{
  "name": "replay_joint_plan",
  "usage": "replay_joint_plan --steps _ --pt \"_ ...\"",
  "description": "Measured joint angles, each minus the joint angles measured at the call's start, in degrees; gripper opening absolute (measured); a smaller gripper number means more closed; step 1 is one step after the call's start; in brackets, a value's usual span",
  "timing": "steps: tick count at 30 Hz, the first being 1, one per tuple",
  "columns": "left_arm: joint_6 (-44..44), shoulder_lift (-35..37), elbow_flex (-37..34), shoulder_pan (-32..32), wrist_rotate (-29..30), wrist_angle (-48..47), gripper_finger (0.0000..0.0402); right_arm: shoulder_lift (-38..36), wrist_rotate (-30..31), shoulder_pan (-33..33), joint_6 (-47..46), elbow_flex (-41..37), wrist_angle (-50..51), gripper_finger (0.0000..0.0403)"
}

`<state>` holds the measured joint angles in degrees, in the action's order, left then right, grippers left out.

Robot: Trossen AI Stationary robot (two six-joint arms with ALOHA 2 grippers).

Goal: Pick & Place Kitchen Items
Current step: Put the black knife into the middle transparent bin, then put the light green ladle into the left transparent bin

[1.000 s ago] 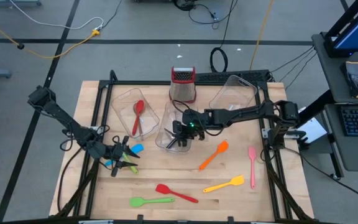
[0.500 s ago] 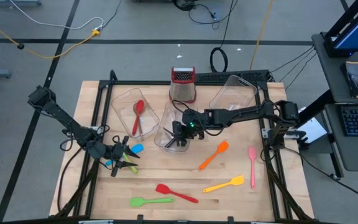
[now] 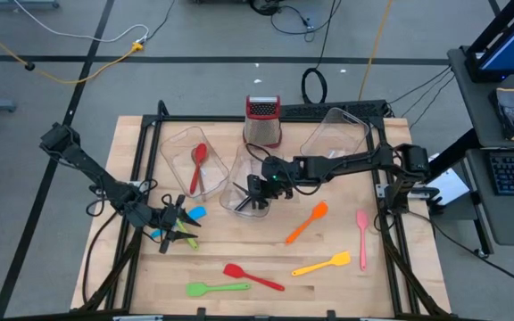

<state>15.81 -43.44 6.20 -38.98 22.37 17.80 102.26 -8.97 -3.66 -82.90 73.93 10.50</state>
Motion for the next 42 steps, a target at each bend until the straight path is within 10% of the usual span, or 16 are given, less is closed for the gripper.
replay_joint_plan --steps 27,42 --pt "2.03 0.00 0.00 0.00 0.02 0.02 0.0168 -0.46 -1.63 0.28 6.69 0.00 1.14 0.0186" --pt "5.62 -0.04 0.00 -1.60 2.36 0.72 0.0168 -5.38 -9.24 8.35 29.26 0.08 0.91 0.0186"
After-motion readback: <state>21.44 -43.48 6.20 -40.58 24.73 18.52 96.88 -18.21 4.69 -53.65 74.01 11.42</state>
